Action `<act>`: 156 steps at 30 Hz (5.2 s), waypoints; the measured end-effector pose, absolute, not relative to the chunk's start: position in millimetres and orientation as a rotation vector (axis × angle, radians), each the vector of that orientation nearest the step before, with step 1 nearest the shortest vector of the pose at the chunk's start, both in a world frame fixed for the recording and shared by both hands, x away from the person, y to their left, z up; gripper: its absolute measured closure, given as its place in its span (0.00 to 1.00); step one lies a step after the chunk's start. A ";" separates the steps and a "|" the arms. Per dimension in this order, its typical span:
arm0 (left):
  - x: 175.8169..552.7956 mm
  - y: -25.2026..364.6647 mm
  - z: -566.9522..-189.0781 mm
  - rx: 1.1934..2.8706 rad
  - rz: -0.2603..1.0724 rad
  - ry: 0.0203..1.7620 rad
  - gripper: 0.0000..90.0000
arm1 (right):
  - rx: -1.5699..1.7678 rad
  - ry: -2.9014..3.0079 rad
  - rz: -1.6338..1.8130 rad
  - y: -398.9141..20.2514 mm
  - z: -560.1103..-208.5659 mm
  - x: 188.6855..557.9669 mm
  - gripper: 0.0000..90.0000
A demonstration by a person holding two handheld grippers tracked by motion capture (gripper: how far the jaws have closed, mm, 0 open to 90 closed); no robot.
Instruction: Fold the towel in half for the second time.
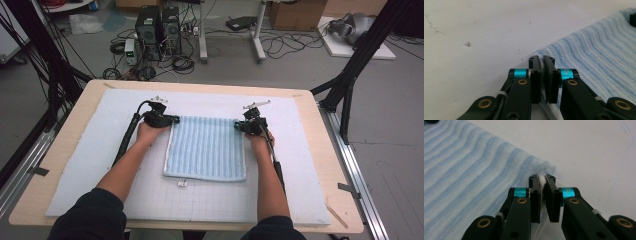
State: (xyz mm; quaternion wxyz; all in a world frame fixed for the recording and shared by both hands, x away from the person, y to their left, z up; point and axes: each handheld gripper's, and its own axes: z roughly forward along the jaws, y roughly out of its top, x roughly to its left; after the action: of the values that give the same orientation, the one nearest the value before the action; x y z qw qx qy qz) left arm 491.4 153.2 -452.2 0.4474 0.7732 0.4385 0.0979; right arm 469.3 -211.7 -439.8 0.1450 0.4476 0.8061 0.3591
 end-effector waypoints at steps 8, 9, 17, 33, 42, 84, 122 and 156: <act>487.8 160.5 -432.4 1.809 0.290 0.995 0.94 | 1.259 2.202 1.155 -219.3 -424.5 465.1 0.93; 486.7 160.9 -430.6 1.802 0.286 0.992 0.94 | 1.252 2.198 1.159 -219.3 -423.0 464.1 0.93; 470.9 168.1 -421.7 1.754 0.301 0.934 0.94 | 1.211 2.184 1.237 -221.0 -409.6 452.8 0.93; 418.5 178.9 -408.6 1.736 0.326 0.789 0.94 | 1.103 2.186 1.339 -226.8 -395.4 409.6 0.93; 388.8 185.7 -412.7 1.743 0.319 0.740 0.94 | 1.054 2.210 1.358 -228.1 -398.1 384.9 0.93; 320.0 193.8 -431.4 1.700 0.175 0.743 0.60 | 1.049 2.226 1.446 -244.7 -421.3 305.6 0.73; 343.9 177.7 -436.6 1.838 0.352 0.881 0.54 | 1.024 2.256 1.261 -238.4 -431.1 301.5 0.36; 316.8 239.0 -421.0 1.600 0.486 0.854 0.22 | 1.200 1.971 1.281 -295.1 -407.4 293.3 0.13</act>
State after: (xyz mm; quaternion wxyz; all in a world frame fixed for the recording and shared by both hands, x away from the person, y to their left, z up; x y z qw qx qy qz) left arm 316.8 239.0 -421.0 0.5908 0.6875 0.3671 0.2087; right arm 293.3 -295.1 -407.4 0.2487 0.4403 0.7234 0.4700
